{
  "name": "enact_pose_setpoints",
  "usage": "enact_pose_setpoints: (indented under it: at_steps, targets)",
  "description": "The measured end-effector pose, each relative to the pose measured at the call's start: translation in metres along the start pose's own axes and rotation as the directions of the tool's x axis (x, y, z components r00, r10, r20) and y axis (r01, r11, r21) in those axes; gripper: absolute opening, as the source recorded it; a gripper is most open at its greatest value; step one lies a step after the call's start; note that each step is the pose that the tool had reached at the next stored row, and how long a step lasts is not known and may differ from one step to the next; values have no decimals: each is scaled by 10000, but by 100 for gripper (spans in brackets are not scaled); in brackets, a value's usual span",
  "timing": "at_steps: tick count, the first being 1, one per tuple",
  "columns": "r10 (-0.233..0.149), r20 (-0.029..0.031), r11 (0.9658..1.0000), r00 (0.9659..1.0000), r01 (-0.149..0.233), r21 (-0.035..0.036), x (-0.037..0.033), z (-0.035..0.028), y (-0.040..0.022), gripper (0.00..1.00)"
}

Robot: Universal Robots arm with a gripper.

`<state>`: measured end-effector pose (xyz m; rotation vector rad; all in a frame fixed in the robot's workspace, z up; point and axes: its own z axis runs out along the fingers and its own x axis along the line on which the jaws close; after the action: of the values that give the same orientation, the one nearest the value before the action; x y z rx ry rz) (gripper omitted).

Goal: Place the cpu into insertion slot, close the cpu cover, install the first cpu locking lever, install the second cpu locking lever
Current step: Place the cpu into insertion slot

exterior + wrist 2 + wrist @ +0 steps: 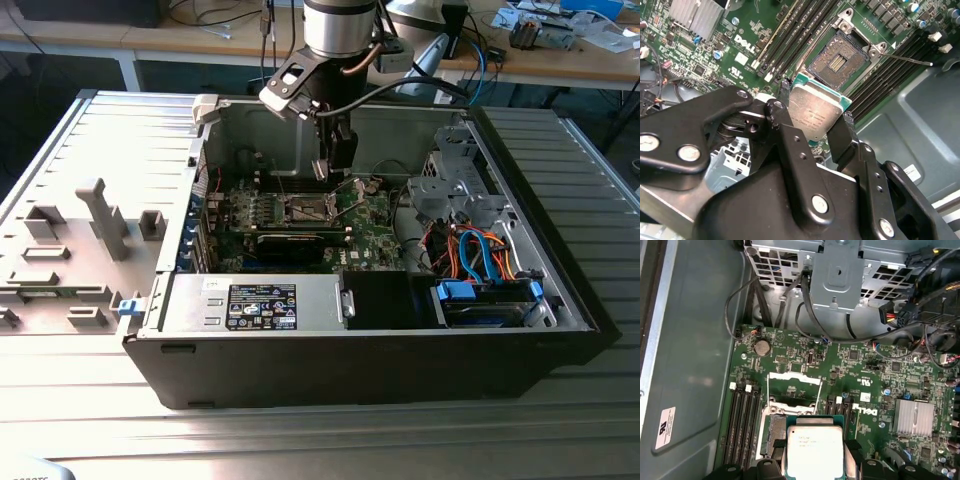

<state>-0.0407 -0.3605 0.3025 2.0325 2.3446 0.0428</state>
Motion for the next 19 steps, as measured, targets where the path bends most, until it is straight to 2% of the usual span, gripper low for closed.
enact_pose_setpoints:
  at_steps: [19]
  targets:
    - [200,9,9998,9998,-200,2,0,9,0,54]
